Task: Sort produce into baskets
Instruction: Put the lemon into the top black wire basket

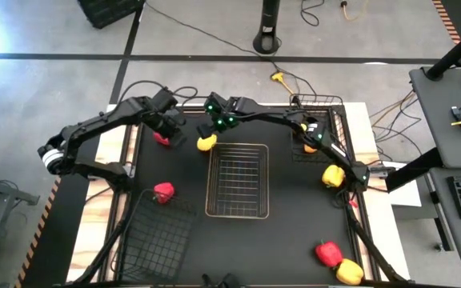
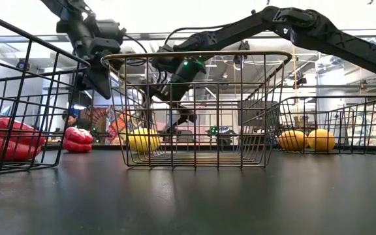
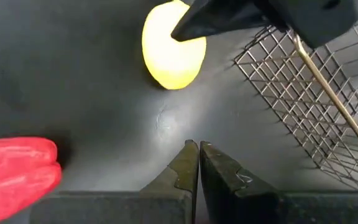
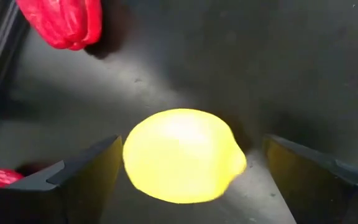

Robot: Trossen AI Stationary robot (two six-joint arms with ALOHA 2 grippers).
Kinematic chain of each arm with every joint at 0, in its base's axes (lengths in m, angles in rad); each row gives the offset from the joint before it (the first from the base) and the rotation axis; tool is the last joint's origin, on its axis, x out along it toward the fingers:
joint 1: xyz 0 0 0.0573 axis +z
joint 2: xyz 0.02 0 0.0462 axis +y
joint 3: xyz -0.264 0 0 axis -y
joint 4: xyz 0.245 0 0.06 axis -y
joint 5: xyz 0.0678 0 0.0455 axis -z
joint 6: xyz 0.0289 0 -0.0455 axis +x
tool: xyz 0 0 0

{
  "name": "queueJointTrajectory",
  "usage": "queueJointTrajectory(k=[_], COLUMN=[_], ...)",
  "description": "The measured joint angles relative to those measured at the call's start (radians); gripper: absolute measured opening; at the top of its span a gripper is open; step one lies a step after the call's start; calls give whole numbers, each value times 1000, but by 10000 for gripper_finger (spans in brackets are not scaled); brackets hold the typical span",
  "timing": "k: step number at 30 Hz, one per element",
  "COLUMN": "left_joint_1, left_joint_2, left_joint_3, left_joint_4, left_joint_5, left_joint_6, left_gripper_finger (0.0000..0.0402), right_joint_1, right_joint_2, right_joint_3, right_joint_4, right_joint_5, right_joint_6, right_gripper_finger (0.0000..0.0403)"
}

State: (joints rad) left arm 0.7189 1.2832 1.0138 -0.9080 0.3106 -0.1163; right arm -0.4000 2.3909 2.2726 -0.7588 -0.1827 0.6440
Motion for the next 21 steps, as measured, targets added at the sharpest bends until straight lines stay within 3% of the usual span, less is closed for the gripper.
queueJointTrajectory(k=[3, 8, 18, 21], left_joint_1=[0, -1, -2, -4], left_joint_2=[6, 7, 7, 7], left_joint_3=[-2, -2, -2, -2], left_joint_4=[12, 35, 37, 38], left_joint_5=[15, 21, 22, 22], left_joint_6=[1, 2, -32, -46], left_gripper_finger=[0, 0, 0, 0], right_joint_1=[0, -9, -66, -65], right_joint_2=[0, 0, 32, 62], right_joint_3=[-2, -1, 11, 10], right_joint_4=[6, 9, 57, 58], right_joint_5=[-5, -38, -292, -311], right_joint_6=[-23, -255, -476, -521], right_gripper_finger=[396, 398, 398, 398])
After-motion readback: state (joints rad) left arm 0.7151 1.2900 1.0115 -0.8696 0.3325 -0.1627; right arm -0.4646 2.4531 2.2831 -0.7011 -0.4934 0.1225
